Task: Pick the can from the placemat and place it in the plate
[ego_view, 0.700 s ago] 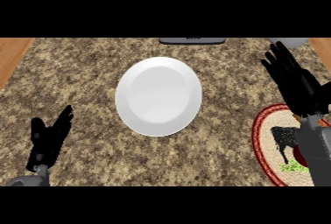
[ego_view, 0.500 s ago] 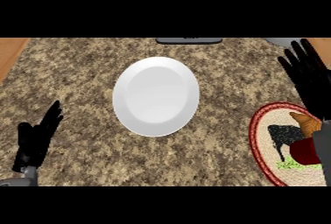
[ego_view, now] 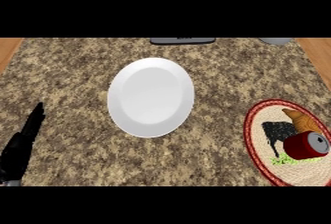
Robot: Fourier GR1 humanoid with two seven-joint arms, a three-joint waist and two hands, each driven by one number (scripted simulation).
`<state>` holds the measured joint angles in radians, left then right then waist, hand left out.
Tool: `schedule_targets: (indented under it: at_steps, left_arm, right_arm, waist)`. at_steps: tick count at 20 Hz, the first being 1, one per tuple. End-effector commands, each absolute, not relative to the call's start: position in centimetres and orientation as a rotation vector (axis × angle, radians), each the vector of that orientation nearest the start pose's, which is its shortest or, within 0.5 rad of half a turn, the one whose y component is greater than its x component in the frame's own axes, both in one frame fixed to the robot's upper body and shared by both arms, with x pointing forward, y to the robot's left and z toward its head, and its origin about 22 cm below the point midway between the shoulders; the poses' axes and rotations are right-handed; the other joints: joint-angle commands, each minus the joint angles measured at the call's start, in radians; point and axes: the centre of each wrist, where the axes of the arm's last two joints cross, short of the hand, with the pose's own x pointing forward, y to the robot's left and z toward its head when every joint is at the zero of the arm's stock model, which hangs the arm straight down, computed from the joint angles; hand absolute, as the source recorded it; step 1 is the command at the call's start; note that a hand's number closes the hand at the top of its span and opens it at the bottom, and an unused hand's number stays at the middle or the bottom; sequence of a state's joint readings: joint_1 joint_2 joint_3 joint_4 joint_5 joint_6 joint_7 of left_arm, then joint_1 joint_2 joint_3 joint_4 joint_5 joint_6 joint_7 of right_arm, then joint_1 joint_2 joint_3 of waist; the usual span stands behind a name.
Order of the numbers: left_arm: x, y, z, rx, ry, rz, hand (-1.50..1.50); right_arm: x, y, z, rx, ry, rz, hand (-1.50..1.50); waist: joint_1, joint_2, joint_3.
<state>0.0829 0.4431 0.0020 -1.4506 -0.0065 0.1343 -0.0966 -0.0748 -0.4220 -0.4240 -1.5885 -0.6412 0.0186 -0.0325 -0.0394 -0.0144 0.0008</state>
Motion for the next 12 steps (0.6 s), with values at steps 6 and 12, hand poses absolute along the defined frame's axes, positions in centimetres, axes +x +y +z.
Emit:
schedule_targets:
  at_steps: [6,12]
  left_arm:
    - [22.1,34.3,-0.3,0.491,-1.512,-0.278,0.00]
    - [21.8,34.0,-0.3,0.486,-1.511,-0.293,0.00]
  right_arm:
    - [12.6,-43.1,10.3,-0.053,-1.917,-0.339,-1.50]
    - [12.8,-45.4,14.0,-0.215,-1.707,0.059,-1.50]
  waist:
    - [0.015,0.011,-0.001]
    - [0.033,0.015,-0.001]
